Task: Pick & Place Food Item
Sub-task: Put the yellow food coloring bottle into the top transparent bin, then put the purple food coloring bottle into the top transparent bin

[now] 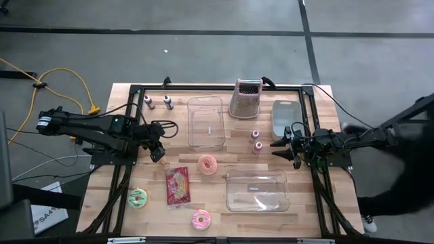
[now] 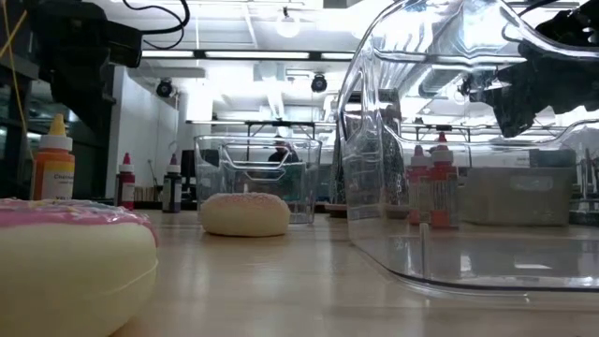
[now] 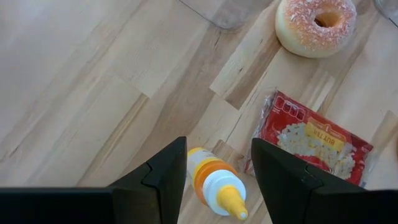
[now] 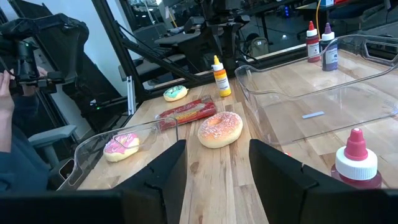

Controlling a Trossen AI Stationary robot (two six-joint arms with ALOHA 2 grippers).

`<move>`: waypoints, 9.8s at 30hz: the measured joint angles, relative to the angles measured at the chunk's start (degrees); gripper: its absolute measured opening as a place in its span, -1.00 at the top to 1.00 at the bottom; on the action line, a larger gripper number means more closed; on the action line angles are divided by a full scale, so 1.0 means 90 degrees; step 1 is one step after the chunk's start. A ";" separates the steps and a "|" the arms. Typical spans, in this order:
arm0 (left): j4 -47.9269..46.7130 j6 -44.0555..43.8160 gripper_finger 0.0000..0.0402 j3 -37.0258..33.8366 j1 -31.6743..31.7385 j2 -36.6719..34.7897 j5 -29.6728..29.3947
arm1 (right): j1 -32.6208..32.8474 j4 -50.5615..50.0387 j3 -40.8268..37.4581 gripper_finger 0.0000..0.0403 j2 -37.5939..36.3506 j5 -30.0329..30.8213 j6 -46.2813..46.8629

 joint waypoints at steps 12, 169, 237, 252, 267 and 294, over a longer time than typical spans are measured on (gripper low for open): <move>-0.0009 0.0129 0.13 0.0000 0.0000 0.0000 0.0031 | 0.0001 -0.0002 0.0002 0.19 0.0002 0.0000 0.0000; 0.0328 0.2010 0.44 0.1805 0.0933 0.0842 -0.0914 | 0.0000 0.0000 0.0001 0.19 0.0001 0.0000 0.0000; 0.1190 0.4680 0.25 0.3412 0.3769 0.5042 0.0198 | -0.0001 -0.0002 0.0000 0.19 -0.0001 0.0000 0.0000; 0.1076 0.4834 0.23 0.3861 0.3993 0.4925 0.0572 | 0.0001 0.0000 0.0002 0.19 0.0002 0.0000 0.0000; -0.0589 0.4135 0.23 0.4112 0.4090 0.4476 0.0164 | -0.0001 -0.0002 0.0002 0.19 0.0002 0.0000 0.0000; -0.1100 0.3789 0.23 0.4112 0.5848 0.4478 0.0696 | 0.0001 0.0000 0.0000 0.19 0.0002 0.0000 0.0000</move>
